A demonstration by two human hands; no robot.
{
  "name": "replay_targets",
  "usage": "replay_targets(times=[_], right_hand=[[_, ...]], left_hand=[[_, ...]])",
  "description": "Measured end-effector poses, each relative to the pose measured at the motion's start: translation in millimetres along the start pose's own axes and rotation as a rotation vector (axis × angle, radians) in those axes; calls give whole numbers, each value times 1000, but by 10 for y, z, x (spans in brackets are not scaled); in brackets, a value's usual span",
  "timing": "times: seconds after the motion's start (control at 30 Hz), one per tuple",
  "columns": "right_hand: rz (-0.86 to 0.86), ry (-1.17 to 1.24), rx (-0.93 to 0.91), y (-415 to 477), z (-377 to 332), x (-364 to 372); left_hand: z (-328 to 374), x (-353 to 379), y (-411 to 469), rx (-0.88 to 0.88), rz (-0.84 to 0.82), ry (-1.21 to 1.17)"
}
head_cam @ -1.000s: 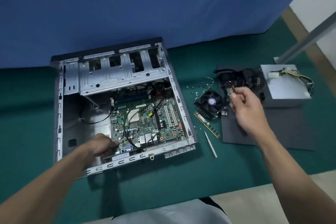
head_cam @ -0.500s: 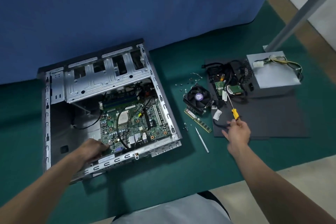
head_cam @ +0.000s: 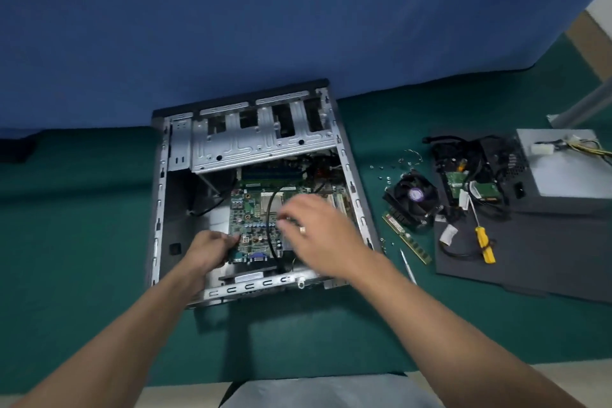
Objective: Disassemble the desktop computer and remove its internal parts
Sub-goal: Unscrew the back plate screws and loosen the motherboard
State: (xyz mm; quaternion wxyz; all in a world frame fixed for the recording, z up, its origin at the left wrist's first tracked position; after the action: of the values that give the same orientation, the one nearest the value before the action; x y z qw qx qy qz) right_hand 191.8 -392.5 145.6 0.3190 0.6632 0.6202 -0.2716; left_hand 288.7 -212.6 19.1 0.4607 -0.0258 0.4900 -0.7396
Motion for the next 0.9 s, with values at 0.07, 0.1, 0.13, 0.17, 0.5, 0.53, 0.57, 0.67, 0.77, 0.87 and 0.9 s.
replay_targets(times=[0.07, 0.1, 0.13, 0.17, 0.5, 0.53, 0.57, 0.67, 0.77, 0.87, 0.9], right_hand=[[-245, -143, -97, 305, -203, 427], [-337, -239, -126, 399, -215, 575], [-418, -355, -151, 454, -192, 689], [-480, -480, -181, 476, -162, 765], [-691, -867, -209, 37, 323, 308], [-763, -946, -172, -59, 429, 301], [-805, -1025, -130, -137, 520, 312], [-732, -876, 34, -122, 576, 444], [-570, -460, 106, 67, 359, 601], [-373, -525, -42, 207, 71, 531], [-357, -574, -48, 217, 34, 499]], left_hand=[[70, -22, -31, 53, 27, -70], [96, -32, -45, 74, 40, -95], [113, -41, -56, 88, 53, -114], [115, -48, -63, 96, 64, -126], [9, -70, 19, 21, 53, -277], [4, -70, 26, 9, 45, -306], [1, -71, 31, -2, 38, -331], [13, -72, 34, -7, 15, -359], [72, -44, -7, 17, -18, -357], [187, -65, -82, 32, -28, -421], [217, -85, -108, 27, -25, -448]])
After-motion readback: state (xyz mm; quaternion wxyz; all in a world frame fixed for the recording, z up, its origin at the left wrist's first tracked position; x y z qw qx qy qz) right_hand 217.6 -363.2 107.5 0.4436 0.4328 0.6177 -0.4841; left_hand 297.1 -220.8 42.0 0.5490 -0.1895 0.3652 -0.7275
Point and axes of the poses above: each hand's wrist, its own y-axis towards the middle knuckle, its own x-axis out of the palm, z = x × y, the point moved 10 cm from there along y, towards the middle knuckle, and after that the axes turned 7 degrees about -x, right-handed, at the moved point
